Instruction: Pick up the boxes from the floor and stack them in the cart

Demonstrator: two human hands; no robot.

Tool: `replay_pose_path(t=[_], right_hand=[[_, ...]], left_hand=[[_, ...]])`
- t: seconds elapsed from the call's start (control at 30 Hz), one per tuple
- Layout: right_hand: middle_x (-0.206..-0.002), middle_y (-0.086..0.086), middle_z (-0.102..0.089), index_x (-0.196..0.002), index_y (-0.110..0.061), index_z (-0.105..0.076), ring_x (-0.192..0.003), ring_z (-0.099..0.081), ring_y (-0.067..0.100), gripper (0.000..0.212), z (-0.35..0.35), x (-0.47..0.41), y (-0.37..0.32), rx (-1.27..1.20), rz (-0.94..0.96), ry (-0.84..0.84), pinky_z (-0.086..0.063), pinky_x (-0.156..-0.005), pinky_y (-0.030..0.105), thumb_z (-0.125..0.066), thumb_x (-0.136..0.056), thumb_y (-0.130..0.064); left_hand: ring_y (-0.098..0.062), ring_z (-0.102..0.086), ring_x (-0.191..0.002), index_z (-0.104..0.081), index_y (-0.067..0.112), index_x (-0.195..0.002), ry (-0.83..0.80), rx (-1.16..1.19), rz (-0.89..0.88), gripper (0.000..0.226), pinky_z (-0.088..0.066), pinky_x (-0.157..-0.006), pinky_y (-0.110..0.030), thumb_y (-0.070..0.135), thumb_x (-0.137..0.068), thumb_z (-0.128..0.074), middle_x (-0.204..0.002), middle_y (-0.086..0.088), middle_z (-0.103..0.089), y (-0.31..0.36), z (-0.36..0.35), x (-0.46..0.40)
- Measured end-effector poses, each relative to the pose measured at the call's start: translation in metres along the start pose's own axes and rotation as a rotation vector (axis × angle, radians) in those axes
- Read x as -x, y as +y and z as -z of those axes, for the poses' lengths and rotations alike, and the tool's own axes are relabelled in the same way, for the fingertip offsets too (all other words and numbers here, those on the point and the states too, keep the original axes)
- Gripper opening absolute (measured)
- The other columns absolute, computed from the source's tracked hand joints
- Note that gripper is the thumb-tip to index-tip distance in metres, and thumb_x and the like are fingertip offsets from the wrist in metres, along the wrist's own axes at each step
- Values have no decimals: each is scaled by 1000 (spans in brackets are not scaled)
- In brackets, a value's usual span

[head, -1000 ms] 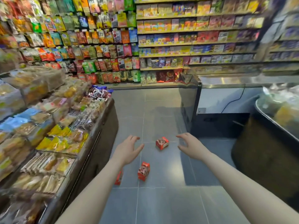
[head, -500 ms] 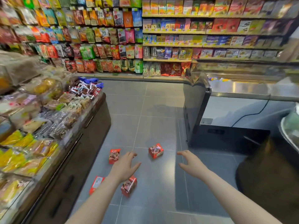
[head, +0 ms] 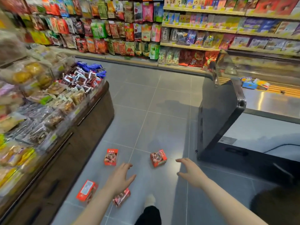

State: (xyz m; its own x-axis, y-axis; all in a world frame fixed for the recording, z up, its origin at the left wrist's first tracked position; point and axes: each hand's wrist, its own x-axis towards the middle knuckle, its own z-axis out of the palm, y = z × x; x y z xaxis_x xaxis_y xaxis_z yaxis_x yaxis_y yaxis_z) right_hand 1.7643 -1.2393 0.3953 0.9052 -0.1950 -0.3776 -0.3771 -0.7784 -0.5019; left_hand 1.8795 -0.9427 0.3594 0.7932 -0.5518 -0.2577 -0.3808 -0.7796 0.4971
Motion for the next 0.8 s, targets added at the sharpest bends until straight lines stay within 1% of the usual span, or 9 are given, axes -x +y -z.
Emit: replay_pose_path(t=[0.13, 0.17, 0.23, 0.3, 0.4, 0.5, 0.6, 0.67, 0.8], right_hand=[[-138, -5, -43, -138, -25, -42, -128, -41, 14, 56, 9, -89, 13, 37, 11, -81, -35, -105, 29, -61, -85, -29], [-139, -5, -43, -138, -25, -41, -128, -42, 14, 57, 12, -112, 17, 47, -2, -104, -35, -105, 29, -62, -85, -29], [-140, -5, -42, -139, -26, -40, -128, -42, 14, 61, 19, -155, 24, 56, -35, -155, -37, -103, 28, -63, -83, -31], [-141, -6, -40, -140, -27, -38, -128, -40, 12, 65, 23, -198, 32, 72, -49, -191, -37, -102, 27, -64, -81, -34], [-143, -8, -37, -142, -29, -35, -131, -37, 11, 71, 23, -258, 45, 93, -47, -244, -36, -103, 26, -67, -79, -38], [-143, -8, -36, -143, -28, -33, -132, -36, 12, 75, 9, -315, 65, 133, -23, -273, -34, -102, 23, -68, -77, -39], [-143, -8, -35, -145, -28, -30, -132, -34, 13, 80, -26, -367, 93, 141, 4, -299, -32, -101, 21, -69, -76, -39], [-145, -9, -31, -146, -30, -26, -132, -32, 14, 86, -56, -398, 115, 123, -6, -317, -35, -102, 24, -70, -74, -42], [-149, -4, -28, -147, -27, -24, -135, -28, 18, 95, -151, -471, 180, 162, 9, -386, -27, -110, 28, -73, -68, -48]], left_hand=[[-13, -52, -113, -46, 19, -130, -19, 53, 68, 47, -39, -90, -24, 42, -90, -56, -125, 3, -51, -26, -5, -79], [-14, -53, -112, -47, 18, -129, -31, 81, 88, 49, -39, -91, -24, 45, -88, -55, -123, 3, -52, -31, -5, -99], [-14, -54, -110, -50, 16, -125, -55, 164, 126, 64, -42, -93, -25, 59, -78, -46, -119, 2, -53, -41, -8, -138], [-12, -54, -106, -52, 15, -123, -48, 210, 153, 75, -43, -94, -27, 65, -70, -36, -117, 1, -54, -53, -13, -175], [-11, -54, -102, -53, 15, -122, -31, 223, 208, 73, -44, -92, -27, 64, -70, -35, -117, 1, -55, -70, -18, -227], [-10, -54, -103, -53, 16, -123, -39, 209, 242, 73, -43, -89, -25, 65, -71, -33, -118, 3, -54, -88, -34, -270], [-8, -54, -104, -51, 21, -124, -39, 220, 289, 72, -44, -90, -27, 65, -71, -32, -118, 8, -53, -114, -67, -308], [-4, -54, -104, -50, 26, -123, -30, 208, 310, 66, -46, -89, -28, 65, -73, -33, -118, 14, -52, -129, -93, -325], [10, -50, -97, -51, 31, -120, -42, 206, 373, 61, -44, -84, -19, 66, -74, -32, -110, 22, -49, -172, -189, -359]])
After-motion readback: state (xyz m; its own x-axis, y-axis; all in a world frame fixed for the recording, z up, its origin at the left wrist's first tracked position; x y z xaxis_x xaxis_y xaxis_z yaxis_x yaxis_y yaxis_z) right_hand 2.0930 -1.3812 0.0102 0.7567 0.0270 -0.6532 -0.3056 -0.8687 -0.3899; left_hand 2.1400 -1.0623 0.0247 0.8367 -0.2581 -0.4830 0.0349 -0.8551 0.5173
